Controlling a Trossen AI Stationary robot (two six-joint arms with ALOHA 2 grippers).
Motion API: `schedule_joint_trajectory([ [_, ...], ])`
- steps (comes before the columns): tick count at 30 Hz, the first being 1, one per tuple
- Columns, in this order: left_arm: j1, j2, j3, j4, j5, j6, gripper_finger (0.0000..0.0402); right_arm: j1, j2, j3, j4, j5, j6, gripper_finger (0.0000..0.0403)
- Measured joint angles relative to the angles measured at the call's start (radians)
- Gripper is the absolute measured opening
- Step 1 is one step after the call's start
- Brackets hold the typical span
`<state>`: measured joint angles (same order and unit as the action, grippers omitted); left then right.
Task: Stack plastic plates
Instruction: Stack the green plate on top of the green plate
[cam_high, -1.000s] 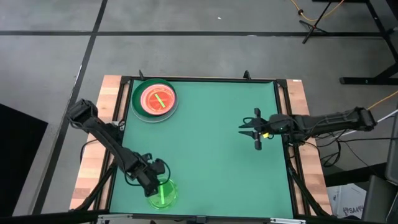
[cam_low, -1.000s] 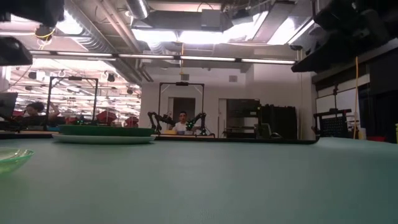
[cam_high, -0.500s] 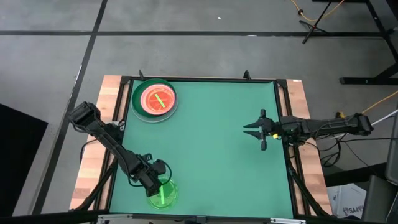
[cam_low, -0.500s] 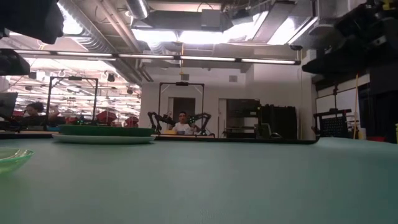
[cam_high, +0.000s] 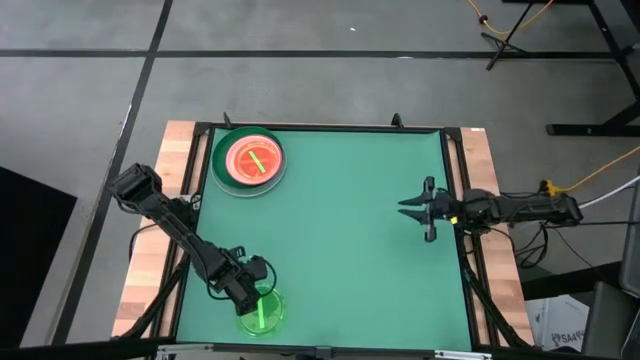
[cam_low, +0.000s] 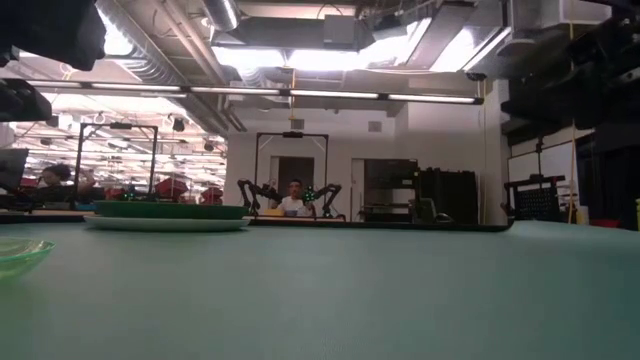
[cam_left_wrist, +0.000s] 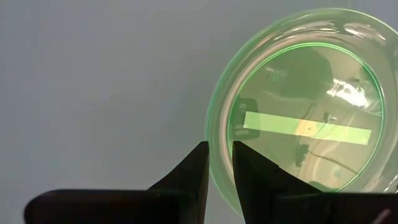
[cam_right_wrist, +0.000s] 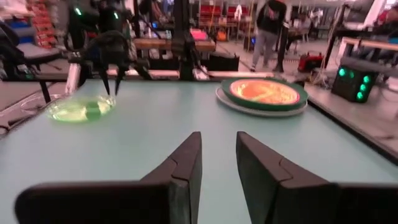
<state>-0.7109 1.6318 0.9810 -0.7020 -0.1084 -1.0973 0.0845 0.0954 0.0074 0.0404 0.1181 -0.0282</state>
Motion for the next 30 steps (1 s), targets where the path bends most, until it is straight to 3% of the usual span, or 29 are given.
schedule_joint_trajectory([
  [15, 0.006, 0.001, -0.026, 0.024, -0.010, 0.000, 0.0064, 0.000, -0.079, 0.001, -0.005, -0.007, -0.049, 0.0088],
  [30, 0.032, 0.001, -0.148, 0.216, 0.038, 0.005, 0.0064, 0.000, -0.079, 0.001, -0.007, -0.007, -0.049, 0.0088],
])
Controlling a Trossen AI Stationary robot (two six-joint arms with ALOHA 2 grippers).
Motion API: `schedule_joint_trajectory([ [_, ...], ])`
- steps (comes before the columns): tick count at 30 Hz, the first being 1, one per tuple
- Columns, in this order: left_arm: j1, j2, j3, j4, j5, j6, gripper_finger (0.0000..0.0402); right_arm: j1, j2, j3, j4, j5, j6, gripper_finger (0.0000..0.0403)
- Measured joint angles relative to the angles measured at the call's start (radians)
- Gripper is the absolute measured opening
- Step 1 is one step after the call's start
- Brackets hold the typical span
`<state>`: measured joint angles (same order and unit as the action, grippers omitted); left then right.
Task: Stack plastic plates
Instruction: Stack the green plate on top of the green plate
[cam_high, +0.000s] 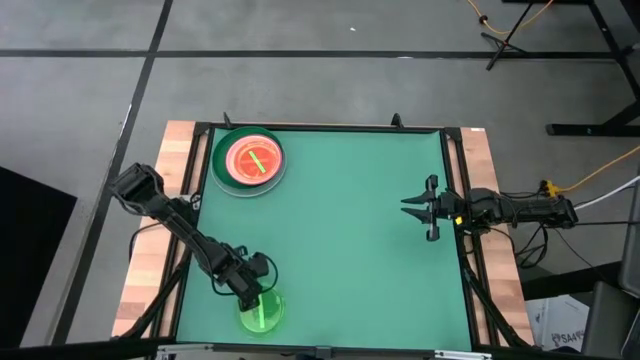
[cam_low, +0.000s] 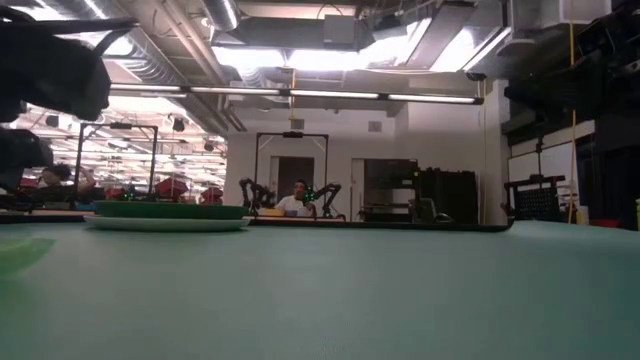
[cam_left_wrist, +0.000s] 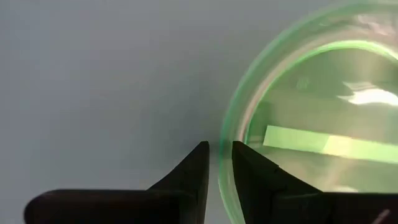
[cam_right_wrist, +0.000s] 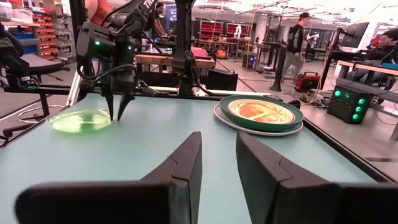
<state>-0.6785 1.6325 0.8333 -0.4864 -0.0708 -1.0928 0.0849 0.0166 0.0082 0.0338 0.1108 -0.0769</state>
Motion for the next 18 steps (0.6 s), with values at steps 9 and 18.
schedule_joint_trajectory([
  [9, 0.000, -0.001, -0.013, 0.024, 0.029, 0.002, 0.0023, 0.000, 0.000, 0.000, 0.000, 0.000, 0.000, 0.0088],
  [18, 0.000, -0.001, -0.013, 0.034, 0.040, -0.001, 0.0002, 0.000, 0.000, 0.000, -0.001, 0.000, 0.000, 0.0088],
])
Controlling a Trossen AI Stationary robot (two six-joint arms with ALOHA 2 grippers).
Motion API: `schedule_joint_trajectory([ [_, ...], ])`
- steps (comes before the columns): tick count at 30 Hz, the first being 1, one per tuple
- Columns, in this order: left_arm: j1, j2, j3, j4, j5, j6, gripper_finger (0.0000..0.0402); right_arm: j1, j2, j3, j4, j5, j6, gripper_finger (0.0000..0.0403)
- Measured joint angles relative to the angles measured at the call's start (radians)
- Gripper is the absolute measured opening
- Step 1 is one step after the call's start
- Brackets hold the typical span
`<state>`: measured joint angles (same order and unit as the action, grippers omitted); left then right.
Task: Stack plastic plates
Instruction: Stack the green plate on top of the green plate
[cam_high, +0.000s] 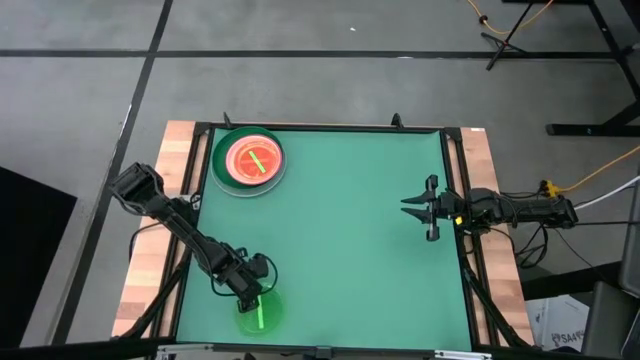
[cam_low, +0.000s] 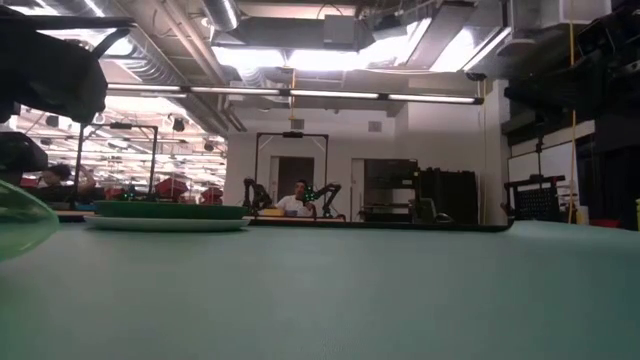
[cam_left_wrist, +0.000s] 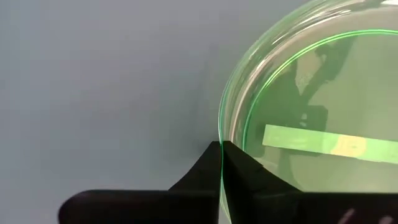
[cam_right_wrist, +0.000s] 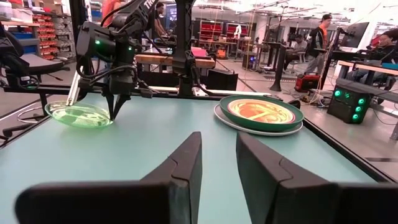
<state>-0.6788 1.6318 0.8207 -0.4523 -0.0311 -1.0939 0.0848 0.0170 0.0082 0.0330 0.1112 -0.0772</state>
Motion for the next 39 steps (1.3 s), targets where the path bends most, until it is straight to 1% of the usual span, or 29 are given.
schedule_joint_trajectory([
  [5, 0.015, -0.016, -0.001, 0.008, 0.005, -0.003, 0.0001, 0.000, 0.000, 0.000, 0.000, 0.000, 0.000, 0.0088],
  [10, 0.061, -0.047, -0.002, 0.008, 0.002, 0.010, 0.0000, 0.000, 0.000, 0.000, 0.000, 0.000, 0.000, 0.0088],
  [18, 0.190, -0.105, -0.002, 0.008, 0.000, 0.146, 0.0000, 0.000, 0.000, 0.000, 0.000, 0.000, 0.000, 0.0088],
  [25, 0.364, -0.180, -0.002, 0.005, 0.000, 0.310, 0.0000, 0.000, 0.000, 0.000, 0.000, 0.000, 0.001, 0.0088],
  [30, 0.517, -0.229, -0.002, -0.014, 0.010, 0.443, 0.0000, 0.000, 0.000, 0.000, -0.001, -0.001, 0.000, 0.0088],
  [39, 0.806, -0.254, -0.001, -0.030, 0.058, 0.654, 0.0000, 0.000, 0.000, 0.000, -0.007, -0.034, 0.001, 0.0088],
])
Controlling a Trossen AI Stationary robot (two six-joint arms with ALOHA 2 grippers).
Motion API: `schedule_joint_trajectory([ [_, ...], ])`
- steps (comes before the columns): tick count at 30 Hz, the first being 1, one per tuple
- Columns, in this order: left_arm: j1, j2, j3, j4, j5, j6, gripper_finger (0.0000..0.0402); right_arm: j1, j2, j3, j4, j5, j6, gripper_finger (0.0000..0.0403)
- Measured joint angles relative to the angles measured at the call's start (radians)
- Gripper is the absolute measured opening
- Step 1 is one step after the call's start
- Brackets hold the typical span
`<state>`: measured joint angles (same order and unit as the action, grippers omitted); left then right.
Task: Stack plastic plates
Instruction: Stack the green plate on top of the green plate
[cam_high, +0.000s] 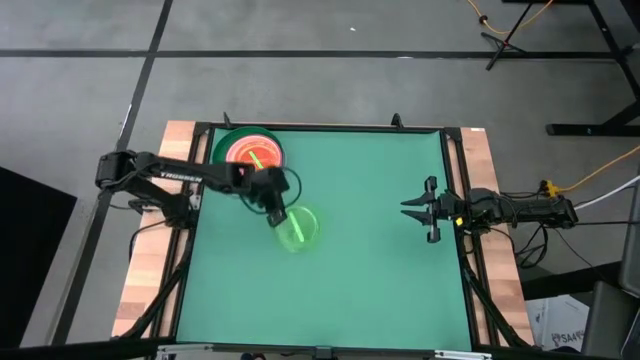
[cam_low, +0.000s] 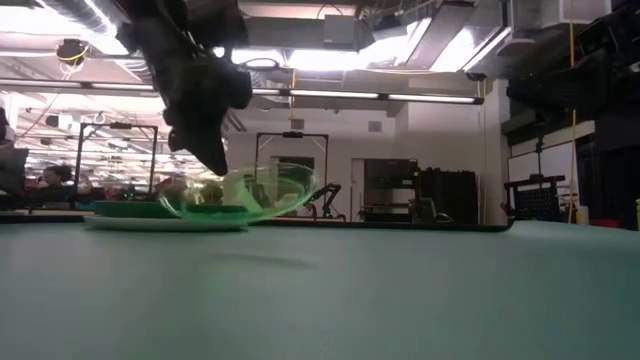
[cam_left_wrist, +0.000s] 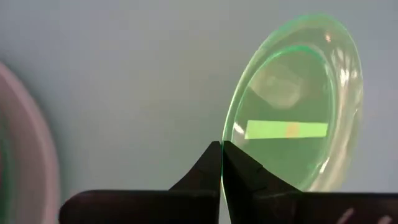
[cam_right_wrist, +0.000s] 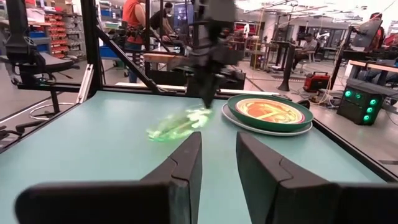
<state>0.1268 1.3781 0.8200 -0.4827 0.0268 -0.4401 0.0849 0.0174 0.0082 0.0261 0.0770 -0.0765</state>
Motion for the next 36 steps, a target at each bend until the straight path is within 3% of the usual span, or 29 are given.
schedule_joint_trajectory([
  [14, 0.477, 0.000, 0.000, 0.006, 0.136, 0.208, 0.0000, 0.000, 0.000, 0.000, 0.000, 0.000, 0.000, 0.0088],
  [28, 0.891, 0.000, 0.000, 0.004, 0.309, 0.216, 0.0000, 0.000, 0.000, 0.000, 0.000, 0.000, 0.000, 0.0088],
  [36, 1.078, 0.000, 0.001, -0.096, 0.312, 0.219, 0.0000, 0.000, 0.000, 0.000, 0.000, 0.000, 0.000, 0.0088],
])
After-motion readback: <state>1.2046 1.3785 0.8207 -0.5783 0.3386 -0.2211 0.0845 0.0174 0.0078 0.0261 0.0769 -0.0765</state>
